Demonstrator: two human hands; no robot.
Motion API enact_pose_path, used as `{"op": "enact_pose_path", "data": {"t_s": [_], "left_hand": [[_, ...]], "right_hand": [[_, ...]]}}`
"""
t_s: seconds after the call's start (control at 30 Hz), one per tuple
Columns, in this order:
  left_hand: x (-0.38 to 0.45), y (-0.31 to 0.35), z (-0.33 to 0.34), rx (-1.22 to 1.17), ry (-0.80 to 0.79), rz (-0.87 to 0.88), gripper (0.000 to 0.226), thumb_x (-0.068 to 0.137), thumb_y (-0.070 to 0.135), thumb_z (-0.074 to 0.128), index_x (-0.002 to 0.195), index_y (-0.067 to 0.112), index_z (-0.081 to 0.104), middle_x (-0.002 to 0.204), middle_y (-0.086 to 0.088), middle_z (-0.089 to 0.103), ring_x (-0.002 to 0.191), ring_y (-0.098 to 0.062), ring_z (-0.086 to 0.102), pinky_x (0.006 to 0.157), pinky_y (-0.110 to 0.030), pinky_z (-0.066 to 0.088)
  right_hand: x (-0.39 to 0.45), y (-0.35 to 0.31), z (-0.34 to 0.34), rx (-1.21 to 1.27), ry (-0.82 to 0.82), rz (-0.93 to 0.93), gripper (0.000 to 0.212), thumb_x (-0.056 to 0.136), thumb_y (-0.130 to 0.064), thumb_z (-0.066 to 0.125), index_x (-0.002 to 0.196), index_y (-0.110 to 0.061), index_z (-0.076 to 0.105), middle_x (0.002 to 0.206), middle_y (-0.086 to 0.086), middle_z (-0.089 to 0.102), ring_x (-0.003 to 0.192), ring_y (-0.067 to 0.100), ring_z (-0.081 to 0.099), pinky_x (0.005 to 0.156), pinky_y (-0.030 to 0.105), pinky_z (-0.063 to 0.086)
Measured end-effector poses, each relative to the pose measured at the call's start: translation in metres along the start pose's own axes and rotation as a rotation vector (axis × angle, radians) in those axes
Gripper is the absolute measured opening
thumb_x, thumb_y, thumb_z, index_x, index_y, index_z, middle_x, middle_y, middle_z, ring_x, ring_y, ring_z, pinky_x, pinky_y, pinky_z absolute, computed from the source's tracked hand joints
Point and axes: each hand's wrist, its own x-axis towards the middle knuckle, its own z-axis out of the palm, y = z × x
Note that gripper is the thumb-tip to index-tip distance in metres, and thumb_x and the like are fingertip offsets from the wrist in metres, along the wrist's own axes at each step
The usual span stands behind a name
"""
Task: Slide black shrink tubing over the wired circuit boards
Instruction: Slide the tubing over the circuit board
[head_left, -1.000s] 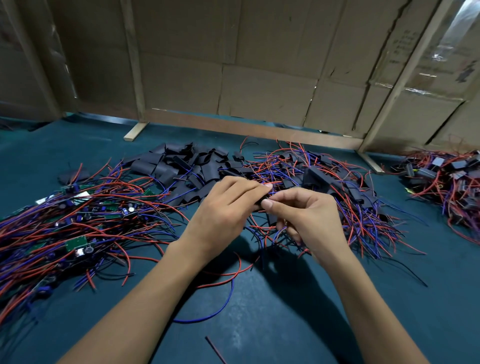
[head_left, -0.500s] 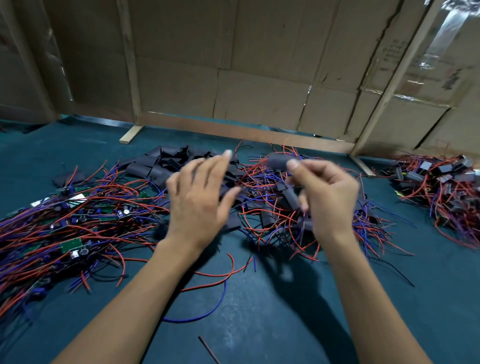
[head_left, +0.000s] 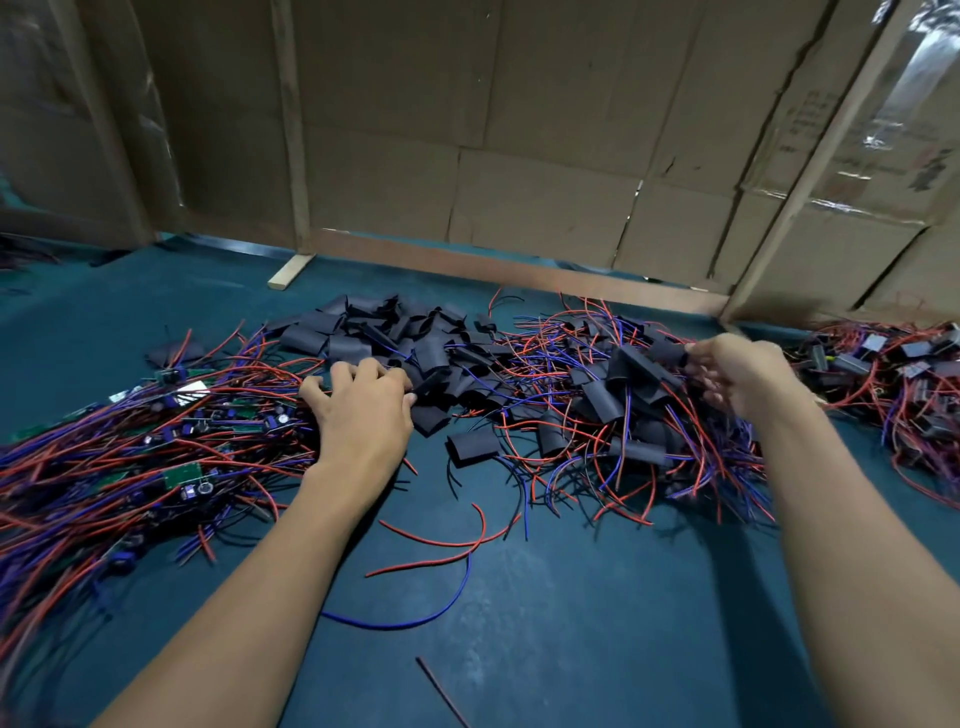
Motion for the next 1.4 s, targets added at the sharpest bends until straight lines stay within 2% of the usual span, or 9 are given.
{"op": "enact_pose_path", "data": {"t_s": [0.17,0.33,0.43,0.53,0.63,0.73,0.93,1.17,1.4], "left_hand": [[-0.001,0.004,0.001,-0.056,0.088,0.026,0.022,0.101,0.040,0.049,0.106,0.031,0.068,0.113,0.007,0.059,0.114,-0.022,0.042,0.105,-0.052,0.020],[-0.002,0.005,0.000,-0.066,0.074,0.044,0.019,0.100,0.039,0.050,0.108,0.031,0.066,0.113,0.007,0.063,0.116,-0.022,0.047,0.102,-0.049,0.016],[-0.001,0.007,-0.001,-0.119,0.086,0.089,0.017,0.101,0.040,0.051,0.103,0.030,0.064,0.108,0.009,0.065,0.113,-0.021,0.051,0.101,-0.048,0.016],[-0.004,0.011,-0.005,-0.195,0.186,0.221,0.013,0.099,0.037,0.056,0.099,0.026,0.064,0.102,0.009,0.065,0.106,-0.021,0.054,0.098,-0.047,0.021],[-0.007,0.015,-0.014,-0.344,0.278,0.421,0.012,0.095,0.030,0.062,0.097,0.019,0.067,0.095,0.007,0.068,0.095,-0.022,0.060,0.089,-0.045,0.033],[-0.011,0.017,-0.024,-0.699,0.120,0.561,0.010,0.092,0.021,0.065,0.094,0.012,0.067,0.086,0.005,0.067,0.080,-0.014,0.061,0.079,-0.036,0.048],[-0.011,0.031,-0.042,-0.948,-0.212,0.365,0.005,0.093,0.017,0.070,0.094,0.012,0.072,0.083,0.000,0.071,0.076,-0.015,0.063,0.076,-0.034,0.050],[0.030,-0.014,-0.091,0.369,-0.717,0.051,0.058,0.062,0.068,0.079,0.102,0.034,0.052,0.121,-0.008,0.044,0.127,-0.038,0.039,0.104,-0.052,0.043],[0.034,-0.037,-0.095,0.485,-0.687,0.048,0.023,0.069,0.007,0.072,0.069,0.017,0.051,0.093,-0.013,0.064,0.090,-0.034,0.062,0.088,-0.049,0.058]], "right_hand": [[-0.017,-0.001,-0.002,-0.044,0.021,-0.100,0.021,0.081,-0.013,0.081,0.070,-0.013,0.063,0.049,-0.001,0.059,0.041,0.012,0.047,0.050,0.024,0.036],[-0.038,-0.001,0.004,-0.444,0.302,-0.183,0.037,0.076,-0.033,0.086,0.087,-0.002,0.069,0.106,0.024,0.070,0.095,0.035,0.064,0.082,0.042,0.048],[-0.075,0.005,0.034,-0.371,0.592,-0.655,0.021,0.086,-0.032,0.071,0.091,-0.015,0.062,0.105,0.017,0.065,0.102,0.037,0.060,0.091,0.045,0.043],[-0.120,0.024,0.085,-0.243,0.221,-1.241,0.012,0.088,-0.017,0.071,0.086,-0.016,0.059,0.085,0.002,0.060,0.079,0.022,0.056,0.076,0.037,0.046],[-0.135,0.051,0.125,-0.482,-0.160,-1.277,0.039,0.086,-0.015,0.074,0.123,-0.008,0.064,0.118,0.007,0.064,0.109,0.024,0.060,0.097,0.041,0.048],[-0.128,0.061,0.136,-0.615,-0.080,-1.349,0.066,0.082,-0.011,0.077,0.144,-0.010,0.055,0.145,0.013,0.053,0.129,0.036,0.053,0.106,0.048,0.043],[-0.130,0.073,0.131,-0.583,-0.020,-1.310,0.052,0.087,-0.019,0.076,0.135,-0.005,0.062,0.118,0.014,0.068,0.100,0.038,0.068,0.075,0.047,0.058],[-0.144,0.080,0.116,-0.478,-0.053,-1.274,0.046,0.098,-0.055,0.048,0.106,-0.015,0.067,0.073,0.001,0.070,0.068,0.026,0.068,0.057,0.040,0.052],[-0.147,0.080,0.121,-0.495,-0.068,-1.319,0.039,0.098,-0.047,0.057,0.107,-0.011,0.070,0.073,-0.001,0.069,0.061,0.022,0.064,0.052,0.034,0.048]]}}
